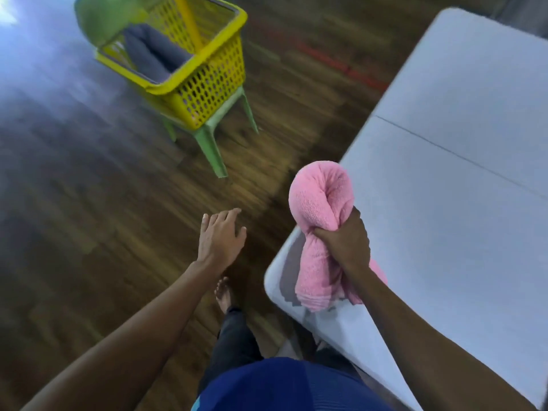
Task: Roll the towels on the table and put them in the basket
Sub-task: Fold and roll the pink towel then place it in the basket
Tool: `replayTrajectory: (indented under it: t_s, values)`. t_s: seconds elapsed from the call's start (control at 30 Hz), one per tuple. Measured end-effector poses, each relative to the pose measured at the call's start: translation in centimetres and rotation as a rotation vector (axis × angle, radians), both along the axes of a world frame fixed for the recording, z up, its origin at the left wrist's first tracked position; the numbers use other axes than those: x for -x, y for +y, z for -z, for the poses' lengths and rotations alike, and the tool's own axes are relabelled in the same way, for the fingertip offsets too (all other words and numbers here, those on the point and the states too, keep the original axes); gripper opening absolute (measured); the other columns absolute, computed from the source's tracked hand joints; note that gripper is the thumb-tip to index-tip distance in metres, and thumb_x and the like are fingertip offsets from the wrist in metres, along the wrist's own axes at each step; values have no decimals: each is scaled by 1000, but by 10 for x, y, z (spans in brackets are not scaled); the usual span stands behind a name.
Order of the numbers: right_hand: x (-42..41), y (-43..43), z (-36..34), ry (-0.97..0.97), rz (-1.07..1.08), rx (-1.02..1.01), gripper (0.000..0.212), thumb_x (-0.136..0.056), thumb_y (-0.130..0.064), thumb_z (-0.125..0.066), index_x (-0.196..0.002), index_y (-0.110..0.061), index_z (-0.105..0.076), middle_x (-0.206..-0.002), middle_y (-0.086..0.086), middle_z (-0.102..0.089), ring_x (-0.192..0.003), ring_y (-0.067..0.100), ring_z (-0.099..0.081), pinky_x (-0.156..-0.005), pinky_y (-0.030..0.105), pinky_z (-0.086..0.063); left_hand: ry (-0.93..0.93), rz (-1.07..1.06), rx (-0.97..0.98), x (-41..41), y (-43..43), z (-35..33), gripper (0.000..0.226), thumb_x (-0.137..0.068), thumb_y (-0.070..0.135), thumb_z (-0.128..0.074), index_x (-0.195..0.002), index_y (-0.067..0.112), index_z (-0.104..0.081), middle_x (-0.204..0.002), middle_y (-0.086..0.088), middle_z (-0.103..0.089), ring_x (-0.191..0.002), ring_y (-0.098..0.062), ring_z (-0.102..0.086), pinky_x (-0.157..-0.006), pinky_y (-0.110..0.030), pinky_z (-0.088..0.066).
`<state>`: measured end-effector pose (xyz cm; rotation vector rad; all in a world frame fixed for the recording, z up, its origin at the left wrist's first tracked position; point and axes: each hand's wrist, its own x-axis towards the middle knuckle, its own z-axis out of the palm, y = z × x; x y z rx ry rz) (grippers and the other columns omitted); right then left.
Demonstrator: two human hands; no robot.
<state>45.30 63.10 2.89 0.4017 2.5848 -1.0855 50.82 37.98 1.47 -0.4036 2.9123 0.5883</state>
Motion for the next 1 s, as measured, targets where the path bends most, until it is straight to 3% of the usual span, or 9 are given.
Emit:
replayTrajectory:
  t_s: [0.07,0.13,0.2,0.43,0.83,1.0]
  values:
    - [15,-57,-11,24,-48,29,80,-63,-72,-68,-130,-36,-42,-125,-8,-59,-107,17,-61,-95,41,-52,52,-61,-40,13,-54,-10,35,-94,26,-52,-128,18,-56,-106,4,-70,-108,-17,-61,-115,-44,-24]
    - [28,-111,-17,30,-57,87,79,-63,-69,-70,-130,-38,-42,-124,-10,-60,-105,16,-62,-94,40,-53,109,-95,-60,26,-108,-22,26,-93,23,-52,-116,18,-63,-95,7,-72,-95,-15,-65,-105,-40,-37]
    - [40,-164,-24,50,-67,145,78,-63,-68,-71,-129,-39,-42,-121,-12,-61,-102,14,-63,-91,38,-54,136,-108,-59,38,-158,-34,23,-91,23,-54,-110,19,-66,-96,6,-72,-94,-17,-65,-97,-41,-45]
    - [102,-294,-48,75,-43,189,91,-53,-72,-70,-131,-34,-42,-120,-11,-61,-100,15,-64,-88,43,-56,159,-131,-49,112,-284,-65,17,-89,24,-57,-100,23,-69,-96,5,-69,-94,-20,-62,-91,-37,-45]
    - [312,-429,-54,125,72,191,91,-56,-55,-82,-132,-21,-46,-124,0,-61,-106,26,-61,-92,48,-51,149,-78,-84,337,-416,-62,12,-88,23,-57,-94,24,-67,-97,3,-68,-95,-23,-62,-84,-38,-47]
    - [396,-470,-55,88,134,171,95,-51,-64,-78,-130,-22,-46,-122,1,-63,-103,26,-62,-88,48,-53,104,19,-89,428,-454,-63,12,-89,22,-57,-96,21,-68,-94,0,-67,-92,-25,-61,-79,-39,-49]
